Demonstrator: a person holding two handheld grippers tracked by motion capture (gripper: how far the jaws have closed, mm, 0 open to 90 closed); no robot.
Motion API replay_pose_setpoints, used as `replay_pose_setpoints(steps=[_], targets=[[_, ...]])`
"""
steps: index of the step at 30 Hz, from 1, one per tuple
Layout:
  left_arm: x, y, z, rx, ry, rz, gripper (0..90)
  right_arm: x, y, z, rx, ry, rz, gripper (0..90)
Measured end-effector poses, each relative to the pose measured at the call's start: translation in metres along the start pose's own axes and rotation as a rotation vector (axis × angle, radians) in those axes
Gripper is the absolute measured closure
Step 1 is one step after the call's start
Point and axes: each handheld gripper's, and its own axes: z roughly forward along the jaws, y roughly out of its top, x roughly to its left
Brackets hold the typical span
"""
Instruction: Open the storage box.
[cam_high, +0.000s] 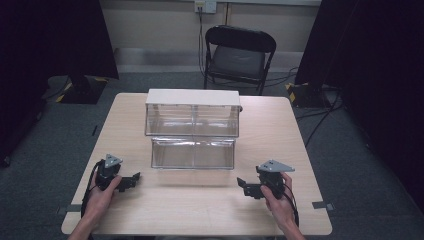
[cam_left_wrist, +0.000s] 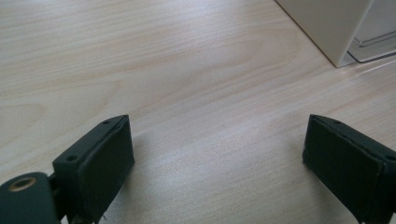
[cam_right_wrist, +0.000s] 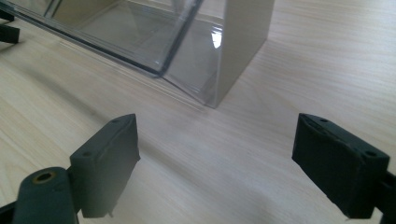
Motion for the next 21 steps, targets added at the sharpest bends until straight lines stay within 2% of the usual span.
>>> replay_pose_setpoints(steps=[7, 12, 21], targets=[[0.000, 0.000, 0.000, 0.001, -0.003, 0.002, 7.9, 0.012, 0.012, 0.013, 0.001, 0.024, -0.032, 13.8], [0.001, 0.000, 0.000, 0.002, -0.004, 0.003, 7.9, 0.023, 0.023, 0.029, 0.007, 0.044, -0.055, 13.8], [0.001, 0.000, 0.001, 0.001, -0.009, 0.009, 7.4, 0.030, 0.024, 0.050, 0.036, 0.041, -0.069, 13.9]])
